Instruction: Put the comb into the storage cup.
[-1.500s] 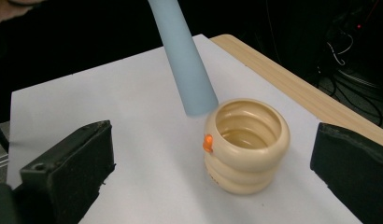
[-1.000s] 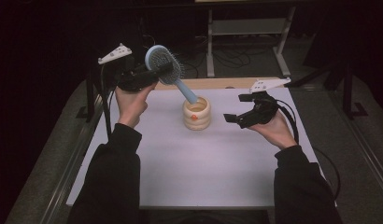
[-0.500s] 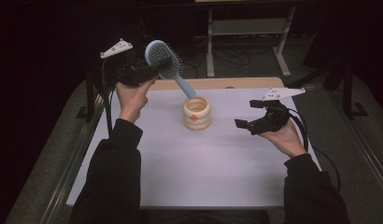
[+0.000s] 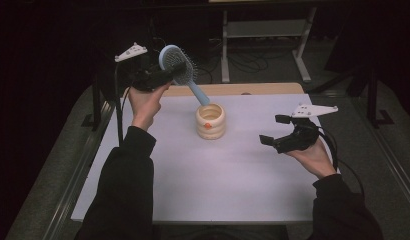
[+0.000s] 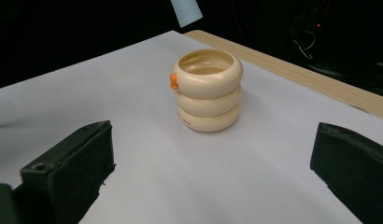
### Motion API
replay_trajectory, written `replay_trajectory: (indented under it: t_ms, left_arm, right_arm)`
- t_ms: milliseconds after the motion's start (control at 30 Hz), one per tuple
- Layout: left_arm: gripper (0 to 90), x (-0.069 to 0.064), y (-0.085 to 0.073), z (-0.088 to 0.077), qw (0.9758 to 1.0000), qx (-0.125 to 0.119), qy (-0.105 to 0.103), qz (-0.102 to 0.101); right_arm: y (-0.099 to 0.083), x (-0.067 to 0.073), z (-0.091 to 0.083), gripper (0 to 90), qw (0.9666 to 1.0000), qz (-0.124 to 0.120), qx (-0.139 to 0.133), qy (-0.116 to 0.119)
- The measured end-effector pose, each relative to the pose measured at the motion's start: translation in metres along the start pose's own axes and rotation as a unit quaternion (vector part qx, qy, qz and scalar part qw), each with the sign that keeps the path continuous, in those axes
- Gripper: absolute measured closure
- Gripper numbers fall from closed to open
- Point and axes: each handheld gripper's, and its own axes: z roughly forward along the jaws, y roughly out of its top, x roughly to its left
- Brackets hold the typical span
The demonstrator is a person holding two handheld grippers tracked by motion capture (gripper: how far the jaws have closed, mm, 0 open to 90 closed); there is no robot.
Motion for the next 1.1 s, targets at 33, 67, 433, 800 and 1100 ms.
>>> replay_trajectory:
  t_ms: [33, 67, 433, 800, 1100]
  left_arm:
    - [57.3, 0.0, -0.001, 0.001, 1.0, 0.001, 0.0, 0.0]
    - [57.3, 0.001, -0.001, 0.002, 1.0, 0.001, 0.0, -0.001]
    - [57.2, 0.008, -0.009, 0.011, 1.0, 0.004, 0.002, -0.008]
    - [57.2, 0.014, -0.016, 0.019, 0.9998, 0.008, 0.005, -0.015]
    - [57.2, 0.016, -0.026, 0.028, 0.9997, 0.017, 0.004, -0.019]
  right_arm:
    - [-0.002, 0.0, -0.001, 0.0, 1.0, 0.001, 0.001, -0.002]
    - [-0.004, -0.001, -0.002, 0.0, 1.0, 0.002, 0.001, -0.004]
    - [-0.025, -0.009, -0.017, 0.0, 0.9997, 0.015, -0.003, -0.021]
    - [-0.044, -0.012, -0.027, 0.0, 0.9992, 0.025, -0.003, -0.03]
    - [-0.053, -0.012, -0.032, 0.0, 0.9991, 0.024, -0.001, -0.036]
